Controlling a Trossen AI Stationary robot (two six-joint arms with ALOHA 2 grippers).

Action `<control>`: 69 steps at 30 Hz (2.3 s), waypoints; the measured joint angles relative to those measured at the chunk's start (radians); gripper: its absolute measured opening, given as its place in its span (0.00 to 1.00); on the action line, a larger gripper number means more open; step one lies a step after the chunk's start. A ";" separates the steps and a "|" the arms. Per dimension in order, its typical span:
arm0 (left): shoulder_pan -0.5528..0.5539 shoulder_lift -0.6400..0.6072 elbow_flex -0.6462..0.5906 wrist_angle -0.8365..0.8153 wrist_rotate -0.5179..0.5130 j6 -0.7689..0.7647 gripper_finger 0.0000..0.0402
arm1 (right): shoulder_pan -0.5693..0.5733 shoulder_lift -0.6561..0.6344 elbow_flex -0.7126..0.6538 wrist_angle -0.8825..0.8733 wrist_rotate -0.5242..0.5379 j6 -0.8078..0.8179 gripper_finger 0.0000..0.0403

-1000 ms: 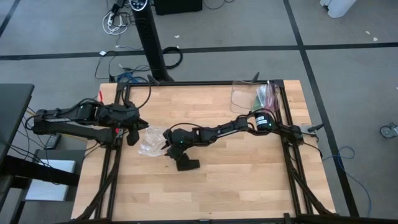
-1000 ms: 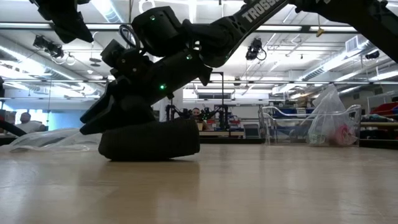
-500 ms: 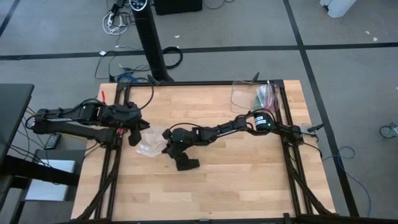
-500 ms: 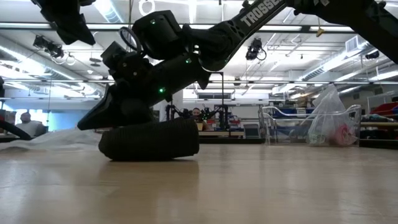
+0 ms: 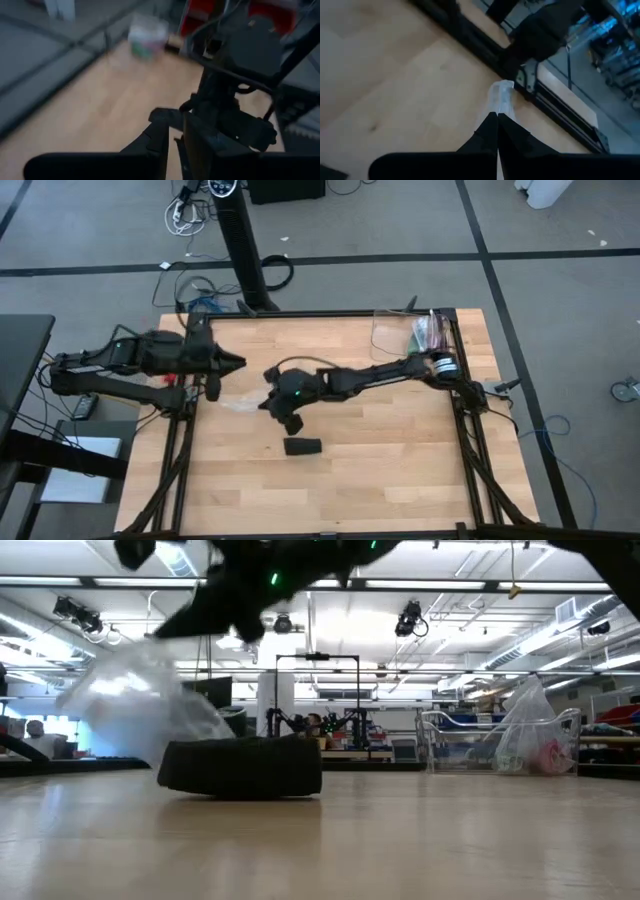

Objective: Roll bandage
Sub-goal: Put the black bandage into the transparent ziplock bag

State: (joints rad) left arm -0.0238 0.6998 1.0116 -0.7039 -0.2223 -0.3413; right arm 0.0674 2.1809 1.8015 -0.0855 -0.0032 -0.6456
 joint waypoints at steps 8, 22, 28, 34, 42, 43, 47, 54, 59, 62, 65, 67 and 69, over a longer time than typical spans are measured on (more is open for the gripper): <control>0.000 0.000 0.142 0.123 -0.039 0.128 0.16 | -0.010 -0.238 0.018 -0.095 0.094 0.282 0.00; 0.000 0.025 0.192 0.342 0.021 0.128 0.25 | -0.008 -0.519 0.018 -0.145 0.342 0.548 0.00; 0.000 0.100 0.190 0.318 -0.020 0.128 0.34 | -0.007 -0.602 0.018 -0.167 0.301 0.518 0.00; 0.001 0.136 0.189 0.397 -0.083 0.095 0.40 | -0.007 -0.702 0.017 -0.210 0.263 0.513 0.00; 0.007 0.141 0.190 0.515 -0.154 0.081 0.44 | -0.003 -0.788 0.018 -0.248 0.196 0.535 0.00; 0.007 0.151 0.191 0.535 -0.149 0.080 0.44 | -0.003 -0.789 0.018 -0.254 0.184 0.540 0.00; 0.008 0.194 0.190 0.574 -0.132 0.073 0.44 | 0.008 -0.777 0.018 -0.257 0.145 0.549 0.00; 0.010 0.226 0.190 0.623 -0.038 0.074 0.44 | 0.023 -0.766 0.015 -0.256 0.157 0.549 0.00; 0.010 0.198 0.190 0.622 0.002 0.077 0.44 | 0.024 -0.768 0.015 -0.253 0.164 0.549 0.00; 0.010 0.172 0.190 0.574 0.013 0.090 0.44 | 0.029 -0.772 0.015 -0.246 0.164 0.549 0.00; 0.010 0.162 0.190 0.561 0.013 0.100 0.44 | 0.033 -0.778 0.015 -0.236 0.164 0.548 0.00; 0.010 0.162 0.190 0.578 0.023 0.100 0.44 | 0.036 -0.779 0.015 -0.235 0.164 0.549 0.00; 0.010 0.168 0.190 0.597 0.047 0.099 0.44 | 0.037 -0.777 0.015 -0.239 0.164 0.548 0.00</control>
State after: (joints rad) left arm -0.0143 0.8677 1.2018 -0.1066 -0.1754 -0.2426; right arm 0.1047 1.4036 1.8164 -0.3240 0.1612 -0.0975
